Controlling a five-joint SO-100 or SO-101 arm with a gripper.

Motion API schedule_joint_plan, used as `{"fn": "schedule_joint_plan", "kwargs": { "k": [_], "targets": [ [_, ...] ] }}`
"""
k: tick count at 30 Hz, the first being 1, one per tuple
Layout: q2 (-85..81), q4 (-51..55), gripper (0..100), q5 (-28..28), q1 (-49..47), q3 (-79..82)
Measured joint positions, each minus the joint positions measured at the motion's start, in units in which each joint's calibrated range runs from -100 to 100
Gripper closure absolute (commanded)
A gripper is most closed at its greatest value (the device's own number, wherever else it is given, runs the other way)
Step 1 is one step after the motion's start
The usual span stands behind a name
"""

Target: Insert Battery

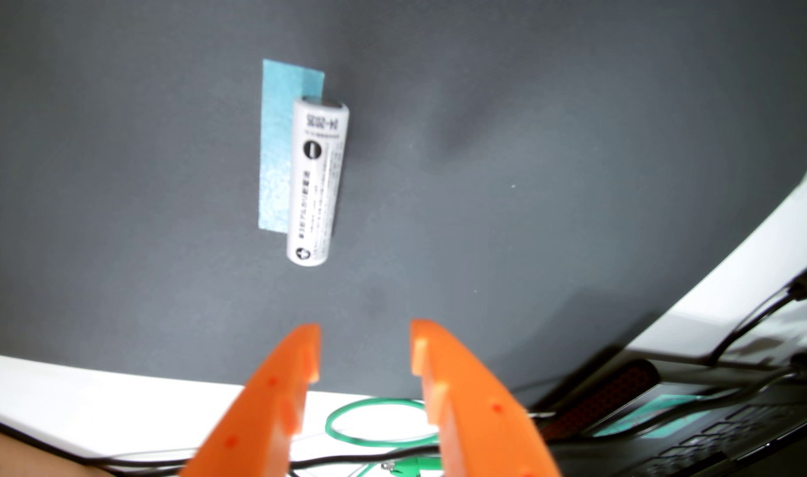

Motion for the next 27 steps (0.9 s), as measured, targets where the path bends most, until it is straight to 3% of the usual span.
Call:
{"fn": "schedule_joint_plan", "kwargs": {
  "k": [27],
  "targets": [
    [0.00, -5.19, 88, -2.25, 3.20, 5.61]
  ]
}}
